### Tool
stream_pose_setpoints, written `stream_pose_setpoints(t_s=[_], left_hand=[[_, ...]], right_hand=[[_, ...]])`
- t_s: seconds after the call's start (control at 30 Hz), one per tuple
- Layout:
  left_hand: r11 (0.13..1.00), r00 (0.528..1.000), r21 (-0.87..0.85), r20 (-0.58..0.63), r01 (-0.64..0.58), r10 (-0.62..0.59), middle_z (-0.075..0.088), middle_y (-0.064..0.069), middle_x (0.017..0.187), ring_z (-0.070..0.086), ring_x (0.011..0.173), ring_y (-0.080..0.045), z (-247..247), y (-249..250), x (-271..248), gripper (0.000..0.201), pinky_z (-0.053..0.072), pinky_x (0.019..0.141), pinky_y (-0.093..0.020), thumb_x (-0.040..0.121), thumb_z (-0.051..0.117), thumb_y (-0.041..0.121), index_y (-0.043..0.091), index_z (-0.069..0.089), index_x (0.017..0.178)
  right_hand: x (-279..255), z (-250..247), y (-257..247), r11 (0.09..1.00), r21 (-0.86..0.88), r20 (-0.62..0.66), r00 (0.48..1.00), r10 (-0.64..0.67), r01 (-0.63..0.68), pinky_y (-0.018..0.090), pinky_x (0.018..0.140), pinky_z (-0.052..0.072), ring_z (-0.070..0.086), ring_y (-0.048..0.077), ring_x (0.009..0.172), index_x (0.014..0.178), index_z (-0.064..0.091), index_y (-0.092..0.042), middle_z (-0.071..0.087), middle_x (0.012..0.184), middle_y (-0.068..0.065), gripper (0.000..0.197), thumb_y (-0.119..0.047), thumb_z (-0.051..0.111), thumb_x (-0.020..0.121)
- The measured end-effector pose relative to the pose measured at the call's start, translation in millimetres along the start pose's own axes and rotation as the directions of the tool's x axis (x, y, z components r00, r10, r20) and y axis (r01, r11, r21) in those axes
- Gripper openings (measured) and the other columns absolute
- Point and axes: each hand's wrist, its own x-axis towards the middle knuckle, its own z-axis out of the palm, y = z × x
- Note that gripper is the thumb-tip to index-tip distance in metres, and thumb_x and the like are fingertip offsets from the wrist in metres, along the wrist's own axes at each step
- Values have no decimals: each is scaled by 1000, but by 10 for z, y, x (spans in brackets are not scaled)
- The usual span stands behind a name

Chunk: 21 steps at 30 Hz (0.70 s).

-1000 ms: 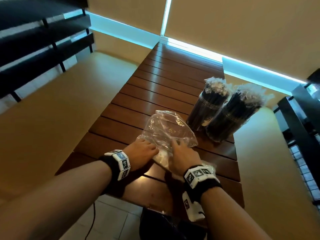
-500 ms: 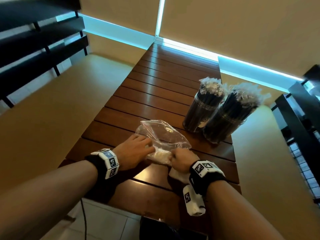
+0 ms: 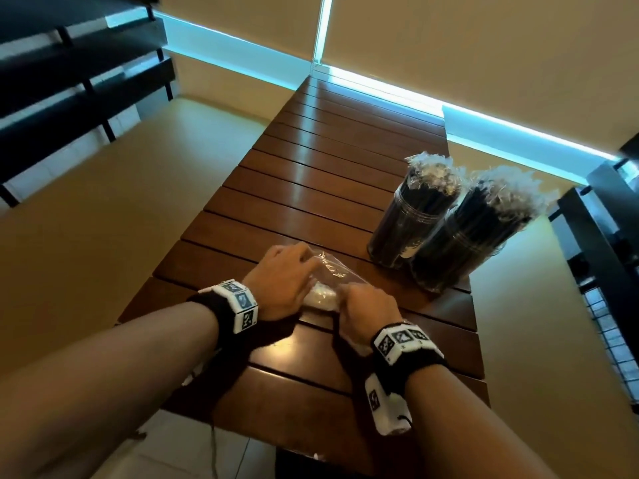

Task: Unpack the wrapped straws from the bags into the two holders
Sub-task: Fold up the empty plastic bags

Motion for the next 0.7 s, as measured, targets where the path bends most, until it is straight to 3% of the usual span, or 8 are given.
stream_pose_setpoints(t_s=[0.1, 0.17, 0.33, 0.4, 0.5, 0.6, 0.67, 0.7], left_hand=[[979, 987, 124, 33, -160, 157, 60, 0, 122, 58, 109, -20, 30, -102, -122, 45, 49, 95, -42, 88, 47, 49, 24, 55, 126], [982, 982, 83, 93, -171, 163, 61, -3, 121, 61, 107, -23, 108, -108, -177, 45, 53, 88, -38, 86, 57, 37, 20, 56, 128], [980, 987, -170, 144, 100, -76, 61, 1, 127, 60, 113, -20, -12, 8, -55, 34, 50, 91, -33, 92, 55, 22, 21, 61, 126], [934, 958, -251, 199, 253, -206, 69, 0, 117, 64, 108, -22, -105, 19, 24, 24, 51, 90, -35, 94, 54, 26, 23, 67, 115], [746, 867, -443, 219, 497, -447, 74, -6, 100, 68, 99, -28, -236, 128, 124, 19, 52, 81, -32, 92, 54, 22, 22, 72, 99], [532, 833, -676, 234, 510, -502, 68, -8, 90, 65, 97, -33, -539, 310, 257, 29, 45, 73, -31, 95, 45, 15, 22, 65, 75], [370, 848, -807, 277, 461, -452, 69, -7, 97, 66, 95, -29, -813, 434, 328, 29, 49, 74, -35, 98, 46, 39, 21, 68, 89], [360, 858, -819, 277, 447, -433, 70, -6, 101, 67, 93, -24, -942, 503, 341, 42, 52, 76, -35, 95, 49, 55, 17, 66, 102]], right_hand=[[169, -14, 45, 982, 122, 200, 973, 120, -146, 35, 79, 51, 64, 31, 99, 102, 66, -23, 67, 108, 6, 21, -28, 51, 88], [217, 23, 39, 963, 189, 257, 956, 142, -194, 35, 84, 54, 64, 31, 100, 107, 65, -21, 67, 113, 8, 30, -31, 52, 83], [-55, 15, 86, 987, 139, 42, 996, 79, -84, 42, 84, 48, 61, 32, 101, 137, 32, -36, 43, 124, 1, 66, -58, 61, 82], [-131, 62, 106, 990, 87, 87, 990, 107, -114, 44, 90, 48, 60, 36, 109, 135, 37, -29, 50, 127, 6, 50, -52, 50, 92], [-143, 83, -24, 943, 272, 77, 981, 178, -193, 41, 85, 45, 61, 38, 109, 116, 46, -17, 62, 117, 12, 33, -45, 38, 101], [-165, -17, -202, 823, 539, -48, 969, 241, -178, 36, 75, 40, 61, 38, 105, 101, 39, -18, 62, 111, 14, 23, -40, 34, 104], [-181, -155, -274, 787, 599, -150, 945, 292, -148, 36, 76, 41, 62, 37, 104, 102, 40, -19, 63, 113, 14, 20, -38, 36, 104], [-194, -248, -316, 786, 607, -204, 933, 295, -116, 37, 77, 44, 63, 36, 102, 104, 43, -19, 64, 112, 12, 18, -36, 38, 102]])
